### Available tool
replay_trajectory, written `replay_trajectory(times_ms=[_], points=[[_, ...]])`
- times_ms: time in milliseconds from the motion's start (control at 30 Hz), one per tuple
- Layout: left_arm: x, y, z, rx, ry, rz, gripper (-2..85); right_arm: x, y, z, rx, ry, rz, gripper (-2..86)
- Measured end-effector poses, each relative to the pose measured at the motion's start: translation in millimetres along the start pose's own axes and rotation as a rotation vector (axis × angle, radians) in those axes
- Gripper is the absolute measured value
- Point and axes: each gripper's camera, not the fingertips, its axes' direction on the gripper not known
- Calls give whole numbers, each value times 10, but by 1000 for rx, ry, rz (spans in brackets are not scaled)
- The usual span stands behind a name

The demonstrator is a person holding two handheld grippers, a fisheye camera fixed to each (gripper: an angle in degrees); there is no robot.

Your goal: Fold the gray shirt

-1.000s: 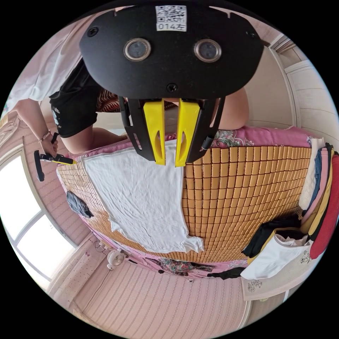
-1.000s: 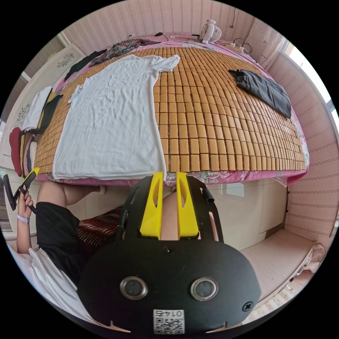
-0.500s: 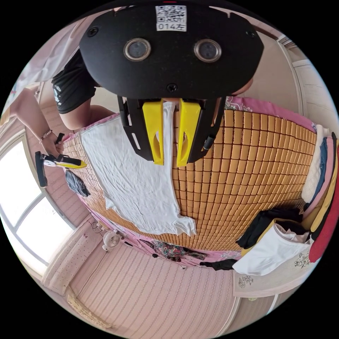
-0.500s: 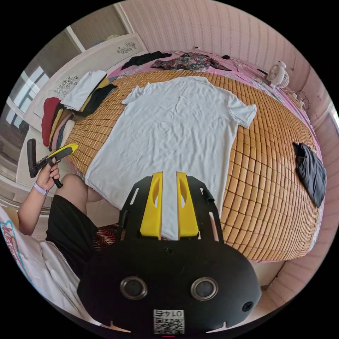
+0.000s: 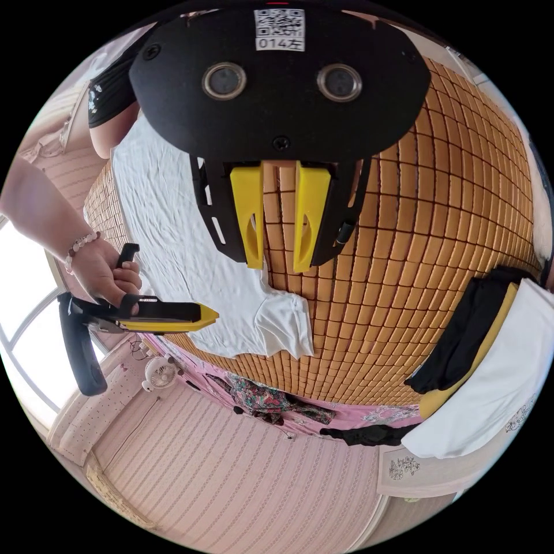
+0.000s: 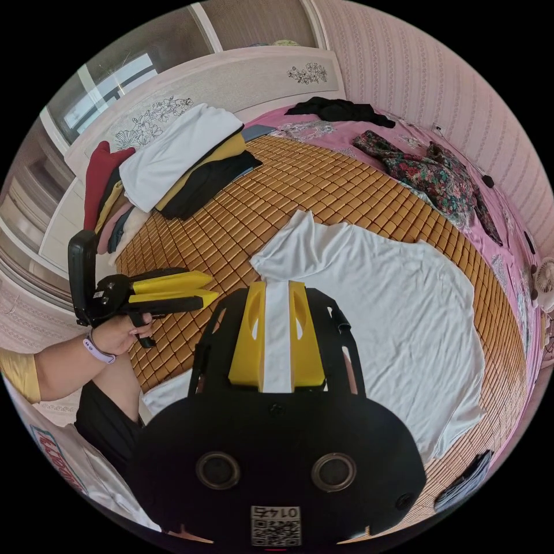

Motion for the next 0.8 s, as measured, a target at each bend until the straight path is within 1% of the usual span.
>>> replay_trajectory(times_ms=[100, 200, 333, 400, 467, 500, 533, 567, 667, 700, 733, 800], points=[[-92, -246, 296, -12, 7, 33, 70, -37, -344, 332, 11, 65, -39, 70], [-154, -377, 478, 3, -28, 49, 69, -81, -611, 708, -6, 100, -66, 72], [-249, -434, 740, -12, -151, 31, 56, -71, -812, 1092, 2, 147, -69, 75], [-289, -440, 872, -34, -127, 36, 49, -5, -866, 1291, 9, 170, -53, 67], [-359, -444, 1048, -89, -114, 26, 39, 34, -878, 1508, -55, 230, -62, 52], [-371, -440, 1053, -81, -110, 29, 37, 39, -832, 1506, -18, 220, -103, 43], [-401, -433, 1099, -92, -83, 35, 32, 61, -814, 1500, -1, 225, -97, 38], [-437, -425, 1146, -105, -71, 27, 27, 124, -801, 1529, -19, 213, -94, 28], [-495, -385, 1216, -96, -65, -5, 17, 380, -754, 1398, 8, 164, -24, 4], [-483, -379, 1230, -95, -76, 0, 14, 497, -690, 1215, 90, 152, 4, 6], [-443, -363, 1239, -86, -108, 12, 10, 558, -653, 1107, 127, 140, 17, 6], [-366, -327, 1158, -17, -92, 17, 4, 797, -424, 639, 235, 39, 53, 9]])
